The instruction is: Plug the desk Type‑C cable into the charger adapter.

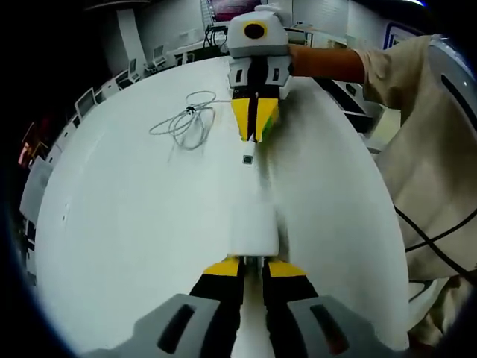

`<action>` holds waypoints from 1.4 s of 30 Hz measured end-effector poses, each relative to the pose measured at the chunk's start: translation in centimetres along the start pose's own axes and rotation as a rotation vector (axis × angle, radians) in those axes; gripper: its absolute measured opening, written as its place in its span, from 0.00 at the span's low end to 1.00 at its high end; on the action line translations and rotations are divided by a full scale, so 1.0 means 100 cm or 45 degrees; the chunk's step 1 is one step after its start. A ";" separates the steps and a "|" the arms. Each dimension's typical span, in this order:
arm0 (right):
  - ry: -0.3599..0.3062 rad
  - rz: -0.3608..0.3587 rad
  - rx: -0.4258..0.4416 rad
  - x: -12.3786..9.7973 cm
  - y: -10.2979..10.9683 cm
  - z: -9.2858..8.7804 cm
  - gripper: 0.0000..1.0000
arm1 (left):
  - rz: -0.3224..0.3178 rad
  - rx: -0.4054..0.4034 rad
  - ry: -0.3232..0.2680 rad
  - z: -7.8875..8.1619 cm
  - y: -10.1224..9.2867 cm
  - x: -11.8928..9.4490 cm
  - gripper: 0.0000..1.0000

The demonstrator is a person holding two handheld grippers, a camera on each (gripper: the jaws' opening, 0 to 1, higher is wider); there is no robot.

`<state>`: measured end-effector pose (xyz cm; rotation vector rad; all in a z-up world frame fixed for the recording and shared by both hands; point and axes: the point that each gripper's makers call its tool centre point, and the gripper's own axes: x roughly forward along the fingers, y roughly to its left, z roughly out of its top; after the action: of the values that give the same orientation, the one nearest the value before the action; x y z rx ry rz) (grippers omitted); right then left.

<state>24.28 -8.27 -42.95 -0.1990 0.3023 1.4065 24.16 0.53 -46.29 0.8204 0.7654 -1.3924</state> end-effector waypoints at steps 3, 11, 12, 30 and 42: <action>0.003 0.003 -0.011 0.003 0.001 0.001 0.04 | 0.000 0.001 0.001 0.000 0.000 0.000 0.11; 0.015 0.030 -0.012 0.012 0.005 0.002 0.04 | 0.000 0.005 0.006 0.000 0.000 0.000 0.11; 0.015 0.033 -0.010 0.014 0.006 0.003 0.04 | 0.001 0.005 0.006 0.000 0.000 0.000 0.11; 0.005 0.057 0.000 0.025 0.014 0.008 0.04 | 0.006 0.015 0.004 0.000 0.000 0.000 0.11; 0.030 0.073 -0.007 0.031 0.017 0.007 0.04 | 0.004 0.009 -0.004 0.000 -0.001 0.000 0.11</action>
<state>23.06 -4.91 -43.22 -0.2127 0.3261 1.4629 24.05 0.52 -46.30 0.8246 0.7566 -1.3940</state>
